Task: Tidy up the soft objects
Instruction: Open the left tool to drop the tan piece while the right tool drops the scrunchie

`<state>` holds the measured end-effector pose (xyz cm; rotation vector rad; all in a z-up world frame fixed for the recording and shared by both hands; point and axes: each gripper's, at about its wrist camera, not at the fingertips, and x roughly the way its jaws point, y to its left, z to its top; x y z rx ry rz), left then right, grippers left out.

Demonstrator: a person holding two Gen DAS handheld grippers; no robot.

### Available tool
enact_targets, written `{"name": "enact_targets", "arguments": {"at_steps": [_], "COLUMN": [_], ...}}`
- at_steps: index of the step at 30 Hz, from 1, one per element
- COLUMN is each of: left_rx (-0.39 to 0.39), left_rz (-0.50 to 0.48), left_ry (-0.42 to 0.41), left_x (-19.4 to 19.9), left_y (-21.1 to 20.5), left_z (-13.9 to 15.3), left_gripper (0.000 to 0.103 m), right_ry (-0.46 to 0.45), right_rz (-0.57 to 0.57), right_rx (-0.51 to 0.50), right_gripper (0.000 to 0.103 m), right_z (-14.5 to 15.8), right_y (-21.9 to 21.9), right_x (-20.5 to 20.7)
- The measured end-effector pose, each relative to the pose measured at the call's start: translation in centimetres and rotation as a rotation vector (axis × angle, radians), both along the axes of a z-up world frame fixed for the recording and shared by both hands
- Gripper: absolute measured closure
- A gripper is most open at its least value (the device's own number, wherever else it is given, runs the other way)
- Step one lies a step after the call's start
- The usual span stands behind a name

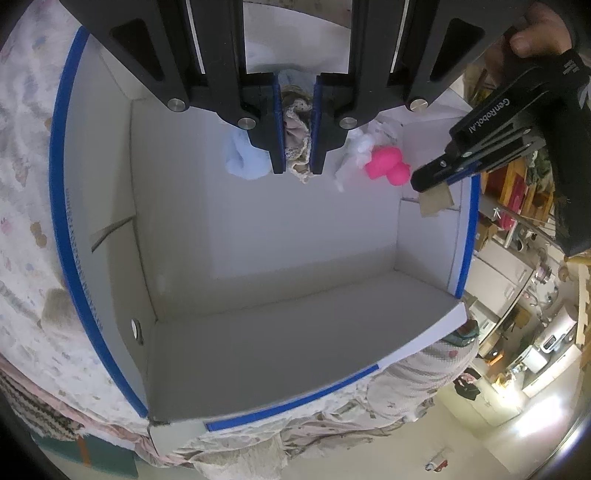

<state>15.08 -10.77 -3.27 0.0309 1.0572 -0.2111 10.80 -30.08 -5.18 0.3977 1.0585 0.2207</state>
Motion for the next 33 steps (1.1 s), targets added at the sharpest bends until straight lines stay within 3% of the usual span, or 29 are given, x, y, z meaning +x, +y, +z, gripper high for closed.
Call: {"name": "enact_targets", "arguments": {"at_steps": [4, 6, 7, 8, 9, 11, 14, 18, 24, 33], "left_rx": [0.001, -0.008, -0.013, -0.015, -0.015, -0.011, -0.015, -0.016, -0.007, 0.016], "left_rz": [-0.005, -0.009, -0.006, -0.003, 0.003, 0.014, 0.015, 0.037, 0.057, 0.107], "left_ry": [0.013, 0.028, 0.026, 0.023, 0.017, -0.007, -0.020, -0.016, -0.036, -0.015], "left_x": [-0.1, -0.1, -0.1, -0.2, -0.2, -0.4, -0.4, -0.1, -0.4, -1.6], "left_y": [-0.1, -0.1, 0.0, 0.1, 0.1, 0.3, 0.5, 0.8, 1.5, 3.2], "left_z": [-0.1, -0.2, -0.1, 0.0, 0.1, 0.5, 1.0, 1.0, 1.4, 1.6], "left_gripper": [0.077, 0.064, 0.049, 0.040, 0.038, 0.037, 0.037, 0.037, 0.037, 0.037], "right_ry": [0.007, 0.007, 0.006, 0.006, 0.005, -0.004, -0.004, -0.002, -0.043, -0.048], "right_rz": [-0.012, -0.020, -0.025, -0.030, -0.035, -0.054, -0.066, -0.099, -0.119, -0.117], "right_rx": [0.006, 0.011, 0.014, 0.016, 0.020, 0.034, 0.055, 0.043, 0.028, 0.035], "right_gripper": [0.086, 0.079, 0.077, 0.068, 0.050, 0.029, 0.026, 0.007, 0.000, 0.000], "right_z": [-0.1, -0.1, 0.0, 0.0, 0.0, 0.1, 0.2, 0.2, 0.9, 1.0], "right_y": [-0.1, -0.2, -0.2, -0.3, -0.4, -0.7, -1.1, -1.5, -1.6, -1.1], "right_x": [0.2, 0.2, 0.2, 0.1, 0.1, 0.0, 0.0, 0.0, -0.2, -1.2]}}
